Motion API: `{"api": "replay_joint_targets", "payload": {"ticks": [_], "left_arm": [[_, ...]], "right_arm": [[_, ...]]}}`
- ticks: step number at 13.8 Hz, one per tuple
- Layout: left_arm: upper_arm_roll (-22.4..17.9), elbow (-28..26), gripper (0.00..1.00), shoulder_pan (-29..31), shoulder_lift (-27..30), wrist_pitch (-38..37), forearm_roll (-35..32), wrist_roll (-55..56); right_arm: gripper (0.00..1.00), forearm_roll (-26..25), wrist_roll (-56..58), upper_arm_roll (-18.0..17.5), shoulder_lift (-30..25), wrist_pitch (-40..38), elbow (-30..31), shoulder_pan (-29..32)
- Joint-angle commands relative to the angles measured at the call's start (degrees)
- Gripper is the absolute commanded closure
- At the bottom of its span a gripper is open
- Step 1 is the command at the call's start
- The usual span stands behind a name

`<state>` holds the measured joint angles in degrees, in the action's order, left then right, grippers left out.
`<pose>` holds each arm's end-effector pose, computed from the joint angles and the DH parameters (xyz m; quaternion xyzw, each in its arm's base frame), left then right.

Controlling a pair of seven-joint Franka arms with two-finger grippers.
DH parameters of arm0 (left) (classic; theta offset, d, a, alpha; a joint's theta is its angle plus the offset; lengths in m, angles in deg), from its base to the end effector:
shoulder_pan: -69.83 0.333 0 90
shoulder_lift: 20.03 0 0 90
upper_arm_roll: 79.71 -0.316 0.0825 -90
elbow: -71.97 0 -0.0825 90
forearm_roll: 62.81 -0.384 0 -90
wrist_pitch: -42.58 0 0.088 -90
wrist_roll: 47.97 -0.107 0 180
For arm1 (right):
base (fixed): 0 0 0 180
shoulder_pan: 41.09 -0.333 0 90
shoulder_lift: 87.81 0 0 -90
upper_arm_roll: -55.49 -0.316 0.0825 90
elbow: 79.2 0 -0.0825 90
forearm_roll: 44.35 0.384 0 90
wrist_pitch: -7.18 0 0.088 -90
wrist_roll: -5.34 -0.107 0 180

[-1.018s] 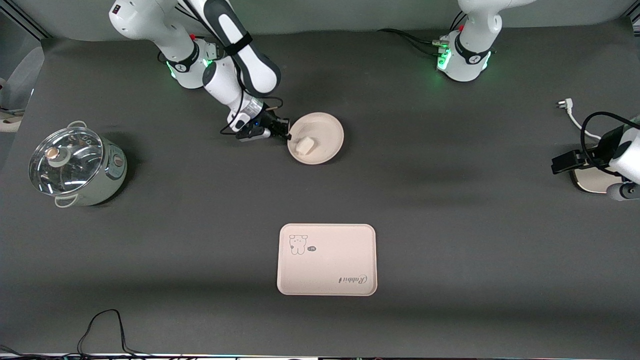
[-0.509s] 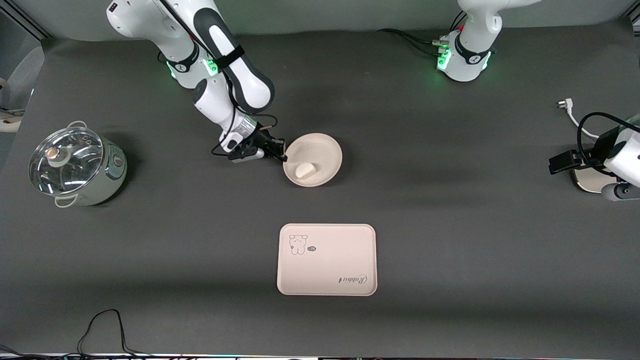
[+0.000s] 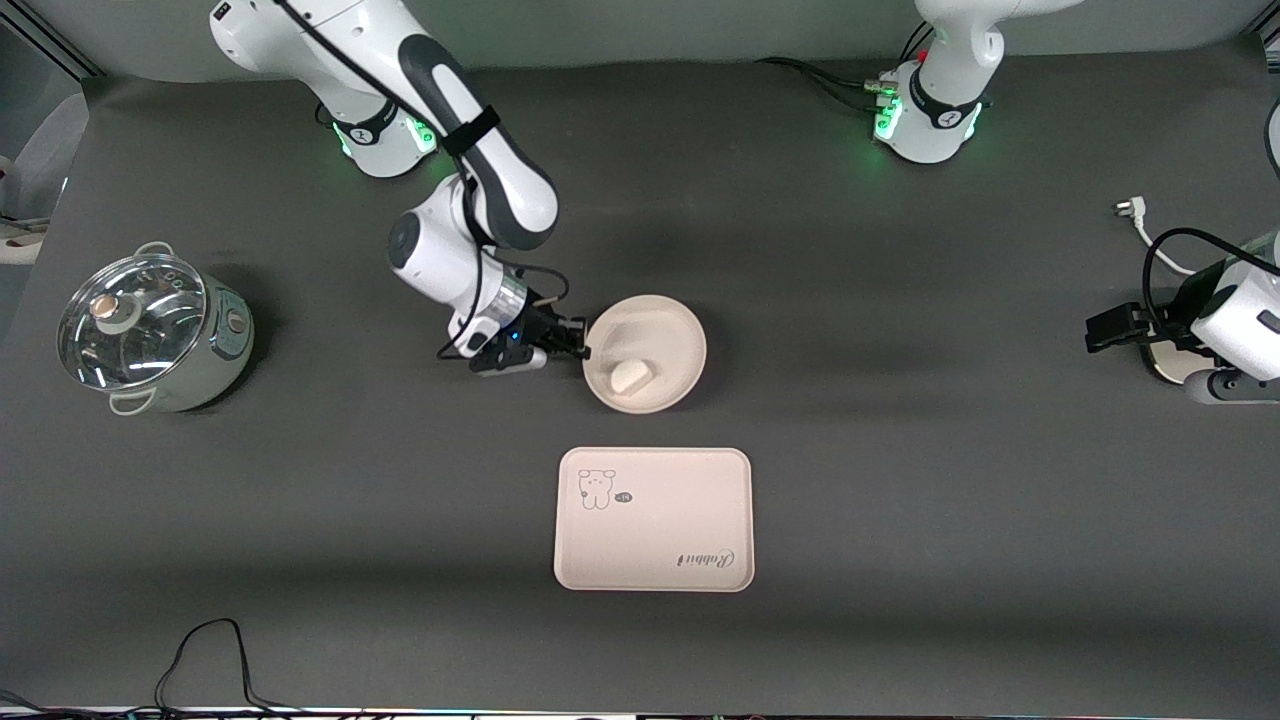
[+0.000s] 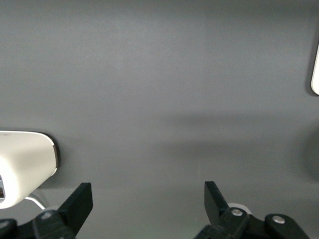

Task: Place bun in plate and plate on tray
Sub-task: 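Carry the plate with the right gripper onto the white tray and lower it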

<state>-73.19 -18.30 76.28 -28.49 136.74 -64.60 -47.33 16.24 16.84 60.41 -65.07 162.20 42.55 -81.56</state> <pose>0.5992 0.0067 0.5435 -0.9992 -0.0035 0.0393 0.0074 0.4896 0.3134 0.2304 -0.9655 0.0501 -0.0342 0.2531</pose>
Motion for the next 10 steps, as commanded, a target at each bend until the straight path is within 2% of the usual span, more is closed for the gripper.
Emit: {"api": "replay_joint_targets", "payload": {"ticks": [1, 4, 6, 10], "left_arm": [[-1.0, -0.4, 0.0, -0.6, 0.5, 1.3, 1.9, -1.8], [-0.9, 0.0, 0.0, -1.2, 0.5, 1.4, 3.1, -1.8], [-0.6, 0.5, 0.0, -1.4, 0.8, 1.2, 3.5, -1.7], [-0.5, 0.7, 0.0, -1.2, 0.6, 1.2, 3.5, -1.8]], "right_arm": [[1.0, -9.6, -8.1, 1.1, 3.2, -7.1, -9.4, 3.5], [1.0, -21.0, -17.6, 5.0, 8.0, -17.2, -22.9, 4.0], [1.0, -26.2, -23.8, 6.1, 12.4, -22.7, -33.2, 4.2], [1.0, -27.5, -24.6, 6.0, 25.8, -26.8, -51.6, 8.0]]}}
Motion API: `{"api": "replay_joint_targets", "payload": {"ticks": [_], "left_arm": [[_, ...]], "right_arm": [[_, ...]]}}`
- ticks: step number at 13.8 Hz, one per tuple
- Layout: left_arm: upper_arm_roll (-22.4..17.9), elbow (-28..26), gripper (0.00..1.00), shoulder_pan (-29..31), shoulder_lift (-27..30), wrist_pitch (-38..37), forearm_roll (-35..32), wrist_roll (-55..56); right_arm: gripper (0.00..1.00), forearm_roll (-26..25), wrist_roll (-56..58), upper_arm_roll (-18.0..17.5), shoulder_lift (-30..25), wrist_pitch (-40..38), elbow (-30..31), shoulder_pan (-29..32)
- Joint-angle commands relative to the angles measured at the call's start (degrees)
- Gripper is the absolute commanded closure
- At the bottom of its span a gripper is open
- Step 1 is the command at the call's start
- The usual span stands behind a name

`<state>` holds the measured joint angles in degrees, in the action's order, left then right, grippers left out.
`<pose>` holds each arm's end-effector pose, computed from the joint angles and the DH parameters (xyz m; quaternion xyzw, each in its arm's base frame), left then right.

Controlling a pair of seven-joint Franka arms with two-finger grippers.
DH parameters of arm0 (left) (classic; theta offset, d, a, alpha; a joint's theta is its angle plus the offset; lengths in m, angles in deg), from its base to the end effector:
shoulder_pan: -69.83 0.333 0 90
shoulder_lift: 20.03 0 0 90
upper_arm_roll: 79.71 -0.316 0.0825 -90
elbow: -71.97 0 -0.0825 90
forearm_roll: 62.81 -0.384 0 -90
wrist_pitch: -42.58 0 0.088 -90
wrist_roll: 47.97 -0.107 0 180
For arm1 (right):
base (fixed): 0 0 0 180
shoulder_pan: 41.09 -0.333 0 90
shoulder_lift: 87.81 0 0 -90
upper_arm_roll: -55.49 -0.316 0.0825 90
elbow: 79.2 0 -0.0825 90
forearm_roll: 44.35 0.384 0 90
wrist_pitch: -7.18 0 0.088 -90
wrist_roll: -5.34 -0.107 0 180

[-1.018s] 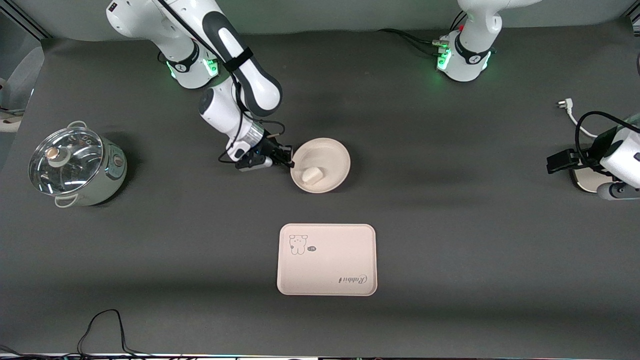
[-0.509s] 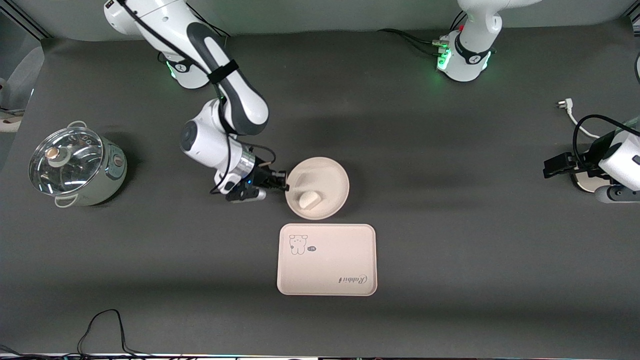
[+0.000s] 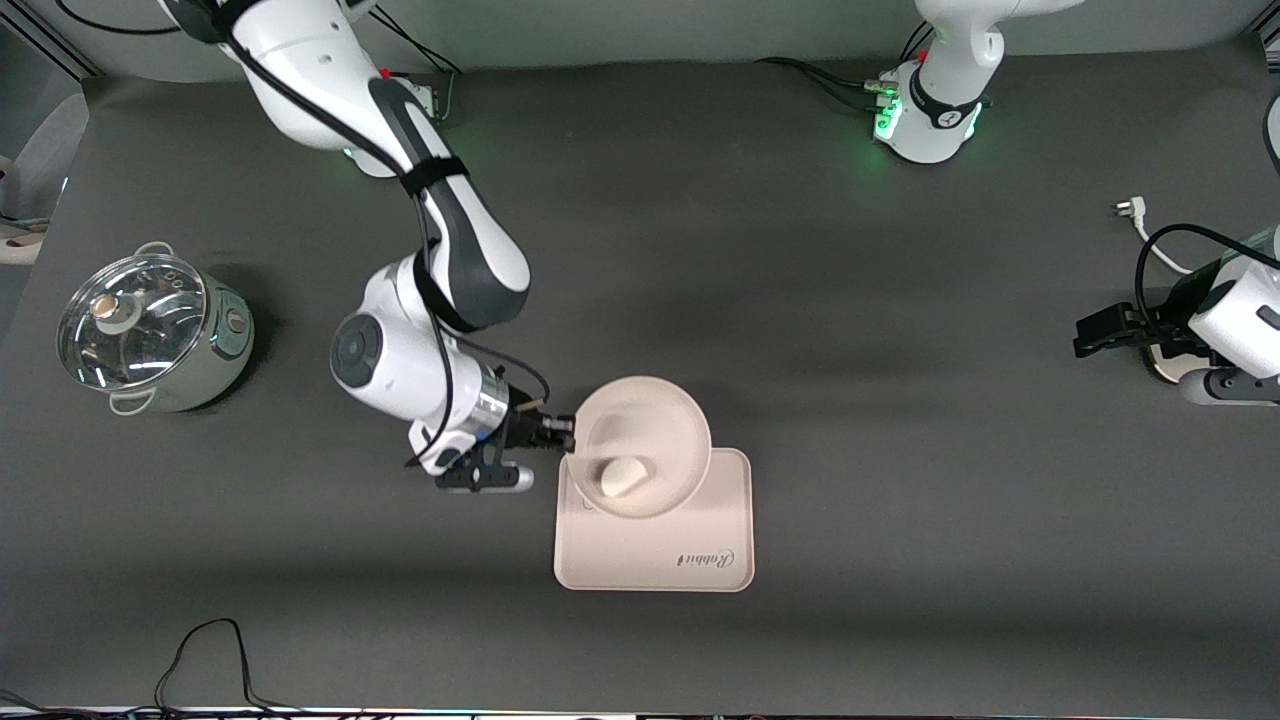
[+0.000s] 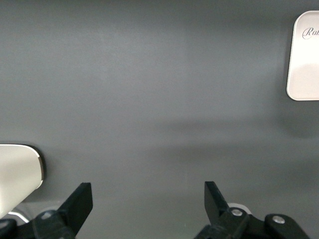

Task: Place bun in plate and plate on tray
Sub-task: 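Carry the plate with the right gripper onto the white tray and lower it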

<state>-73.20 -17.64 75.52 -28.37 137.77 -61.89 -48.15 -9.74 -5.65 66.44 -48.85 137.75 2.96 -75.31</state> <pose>0.6017 -0.0059 0.5517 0.9996 -0.0074 -0.0237 0.0161 0.6628 0.3315 0.3167 -0.9774 0.0434 -0.0304 0.2045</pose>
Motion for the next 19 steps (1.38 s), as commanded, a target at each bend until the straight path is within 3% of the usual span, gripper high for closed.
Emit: {"api": "replay_joint_targets", "payload": {"ticks": [1, 5, 18, 19], "left_arm": [[-0.5, 0.0, 0.0, -0.5, 0.6, 0.0, 0.7, -1.0], [-0.6, -0.3, 0.0, -0.2, 0.4, -0.2, 0.8, -1.0], [-0.6, -0.3, 0.0, -0.3, 0.5, -0.4, 1.0, -0.8], [-0.6, -0.3, 0.0, -0.2, 0.5, -0.4, 1.0, -0.8]], "right_arm": [[1.0, -1.6, -2.1, -0.1, 12.9, -2.3, -16.1, 2.7], [1.0, -1.6, -2.9, -0.1, 22.2, -2.0, -26.5, 4.4], [1.0, -1.7, -6.6, -0.2, 26.0, 5.9, -23.6, 0.6], [0.6, -1.7, -6.6, -0.1, 26.0, 5.8, -23.6, 0.7]]}}
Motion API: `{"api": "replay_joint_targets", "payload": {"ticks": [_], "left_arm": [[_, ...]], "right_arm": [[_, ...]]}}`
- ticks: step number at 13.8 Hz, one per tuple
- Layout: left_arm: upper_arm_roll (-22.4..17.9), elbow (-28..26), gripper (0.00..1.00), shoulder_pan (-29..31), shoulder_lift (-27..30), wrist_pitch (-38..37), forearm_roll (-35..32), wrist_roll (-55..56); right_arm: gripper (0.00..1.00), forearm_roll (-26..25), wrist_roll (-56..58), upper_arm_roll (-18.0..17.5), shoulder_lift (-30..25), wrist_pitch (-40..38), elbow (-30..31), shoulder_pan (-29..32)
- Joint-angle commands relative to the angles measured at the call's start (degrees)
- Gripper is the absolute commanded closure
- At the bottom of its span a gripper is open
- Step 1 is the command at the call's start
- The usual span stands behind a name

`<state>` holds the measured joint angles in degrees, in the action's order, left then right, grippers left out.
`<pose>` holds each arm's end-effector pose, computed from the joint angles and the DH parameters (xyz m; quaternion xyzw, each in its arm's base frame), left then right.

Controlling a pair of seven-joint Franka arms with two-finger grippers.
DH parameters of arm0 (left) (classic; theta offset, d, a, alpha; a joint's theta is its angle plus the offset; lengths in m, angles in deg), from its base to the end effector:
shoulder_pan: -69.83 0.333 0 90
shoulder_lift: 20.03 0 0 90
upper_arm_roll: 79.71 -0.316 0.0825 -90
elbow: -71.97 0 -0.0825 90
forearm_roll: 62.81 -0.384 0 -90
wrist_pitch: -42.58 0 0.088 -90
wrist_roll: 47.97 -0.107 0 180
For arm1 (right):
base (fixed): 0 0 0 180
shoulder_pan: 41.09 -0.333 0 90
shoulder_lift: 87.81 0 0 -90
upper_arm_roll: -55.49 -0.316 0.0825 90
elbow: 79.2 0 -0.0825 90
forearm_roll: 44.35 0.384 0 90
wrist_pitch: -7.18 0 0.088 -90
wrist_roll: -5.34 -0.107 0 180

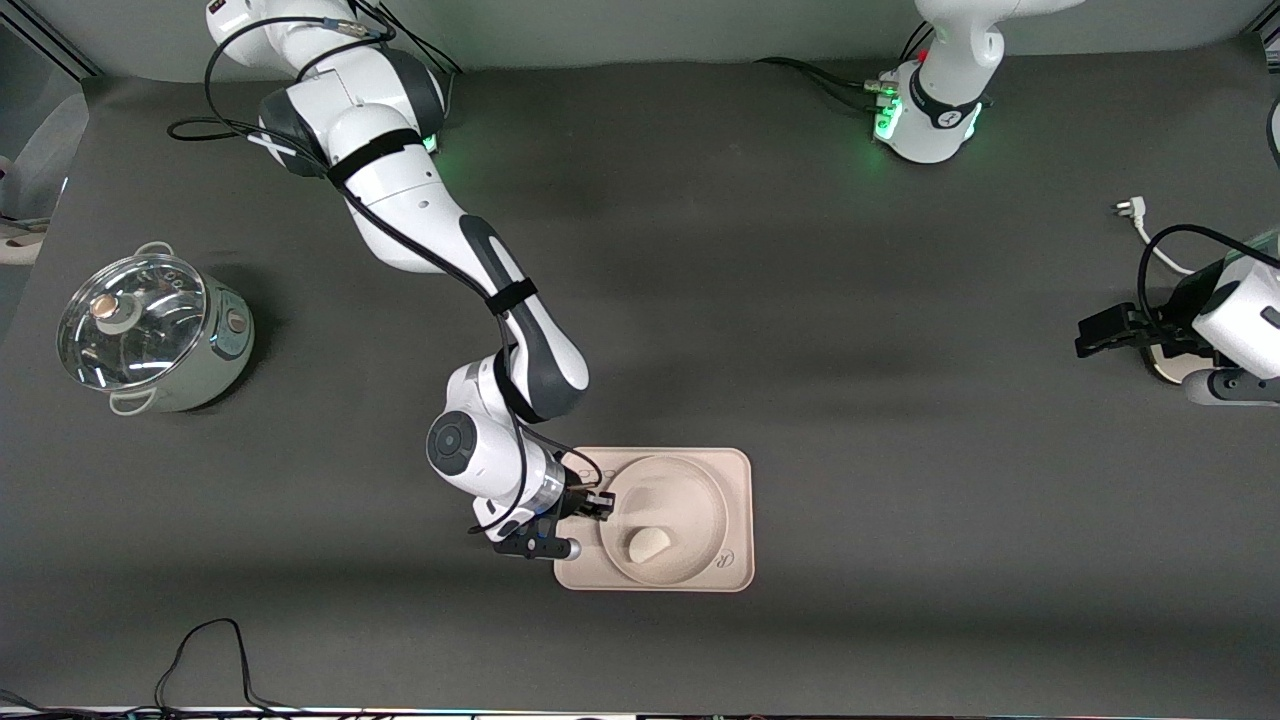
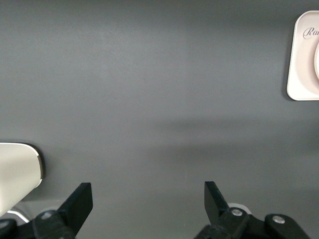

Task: Place bun in plate and plate on tray
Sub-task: 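Carry the plate with the right gripper onto the white tray and lower it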

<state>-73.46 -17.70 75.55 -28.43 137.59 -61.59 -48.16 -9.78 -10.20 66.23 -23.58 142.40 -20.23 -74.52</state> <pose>0.6015 -0.0035 0.5503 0.9995 -0.0047 -0.0263 0.0185 0.7087 0.3665 0.1770 -0.9793 0.0657 -0.0534 0.1838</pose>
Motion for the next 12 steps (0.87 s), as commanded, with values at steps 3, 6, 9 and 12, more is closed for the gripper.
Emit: {"api": "replay_joint_targets", "payload": {"ticks": [3, 6, 9, 12], "left_arm": [[-0.4, -0.2, 0.0, -0.3, 0.5, -0.2, 0.7, -0.8], [-0.3, -0.2, 0.0, -0.6, 0.8, -0.2, 0.7, -0.8], [-0.3, -0.2, 0.0, -0.5, 0.7, -0.4, 0.7, -0.9], [-0.4, -0.2, 0.0, -0.3, 0.5, -0.4, 0.7, -0.9]], "right_arm": [[0.0, -2.7, -2.2, 0.2, 0.2, 0.6, -0.5, 0.5], [0.0, -2.9, -2.2, 0.3, -2.3, -7.7, -2.5, 2.8], [0.0, -3.7, -1.6, 2.9, -7.2, -14.4, -2.5, 2.9], [0.0, -9.8, -0.5, 3.0, -15.0, -20.2, 2.1, 3.1]]}}
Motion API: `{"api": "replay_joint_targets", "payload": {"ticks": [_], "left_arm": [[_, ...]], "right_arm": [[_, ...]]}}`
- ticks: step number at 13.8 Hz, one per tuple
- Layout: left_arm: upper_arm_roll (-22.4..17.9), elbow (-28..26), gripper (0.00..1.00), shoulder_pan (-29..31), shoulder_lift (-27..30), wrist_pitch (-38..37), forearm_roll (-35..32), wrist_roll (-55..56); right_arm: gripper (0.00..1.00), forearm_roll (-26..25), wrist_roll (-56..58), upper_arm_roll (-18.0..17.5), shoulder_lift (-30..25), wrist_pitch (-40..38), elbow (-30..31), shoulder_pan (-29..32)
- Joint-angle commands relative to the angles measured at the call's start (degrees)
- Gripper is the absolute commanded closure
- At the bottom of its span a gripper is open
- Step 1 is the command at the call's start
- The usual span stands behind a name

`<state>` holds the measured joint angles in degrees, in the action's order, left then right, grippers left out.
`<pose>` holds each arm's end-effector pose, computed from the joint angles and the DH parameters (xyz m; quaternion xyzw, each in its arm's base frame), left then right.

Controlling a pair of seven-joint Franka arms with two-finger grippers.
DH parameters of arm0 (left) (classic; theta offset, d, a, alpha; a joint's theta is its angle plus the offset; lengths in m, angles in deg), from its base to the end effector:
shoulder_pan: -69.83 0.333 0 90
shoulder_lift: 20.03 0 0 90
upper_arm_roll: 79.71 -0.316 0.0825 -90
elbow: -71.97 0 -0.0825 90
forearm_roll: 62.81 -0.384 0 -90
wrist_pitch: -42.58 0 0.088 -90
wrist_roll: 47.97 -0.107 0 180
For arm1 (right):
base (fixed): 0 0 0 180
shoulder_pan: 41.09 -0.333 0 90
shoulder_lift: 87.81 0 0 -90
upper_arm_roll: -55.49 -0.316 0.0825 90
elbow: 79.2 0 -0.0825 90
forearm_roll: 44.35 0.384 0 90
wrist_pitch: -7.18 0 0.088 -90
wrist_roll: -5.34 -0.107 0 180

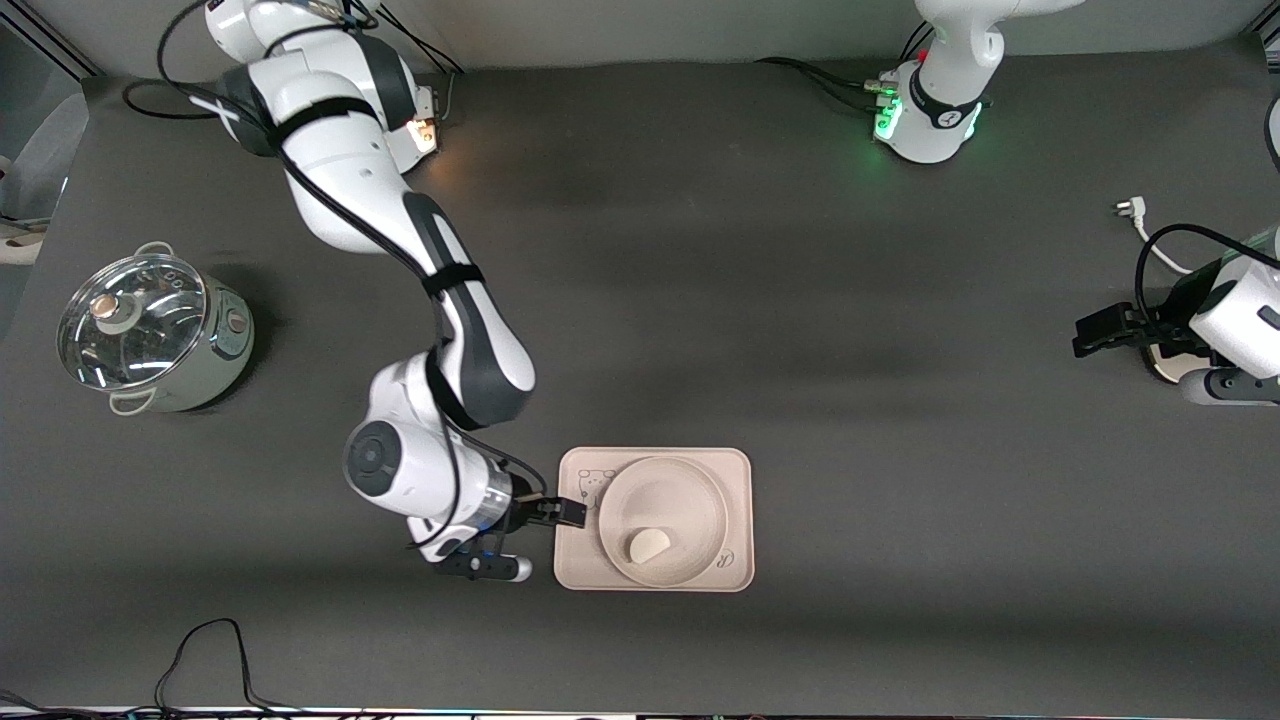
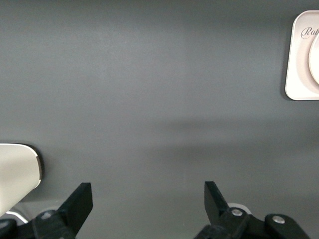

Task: Place bun in plate and plate on tray
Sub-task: 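Open the right gripper and draw it back toward the glass pot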

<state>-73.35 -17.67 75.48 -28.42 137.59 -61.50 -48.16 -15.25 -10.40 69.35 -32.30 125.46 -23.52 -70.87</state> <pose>0.6015 -0.0055 0.5507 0.9995 -0.0062 -0.0260 0.0193 0.7340 0.3148 0.2995 -0.9873 0.0441 -0.0299 0.1496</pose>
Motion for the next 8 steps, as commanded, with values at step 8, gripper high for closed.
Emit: {"api": "replay_joint_targets", "payload": {"ticks": [8], "left_arm": [[-0.4, 0.0, 0.0, -0.6, 0.6, 0.2, 0.6, -1.0]], "right_arm": [[0.0, -14.5, 10.0, 1.5, -42.3, -4.6, 42.1, -1.1]]}}
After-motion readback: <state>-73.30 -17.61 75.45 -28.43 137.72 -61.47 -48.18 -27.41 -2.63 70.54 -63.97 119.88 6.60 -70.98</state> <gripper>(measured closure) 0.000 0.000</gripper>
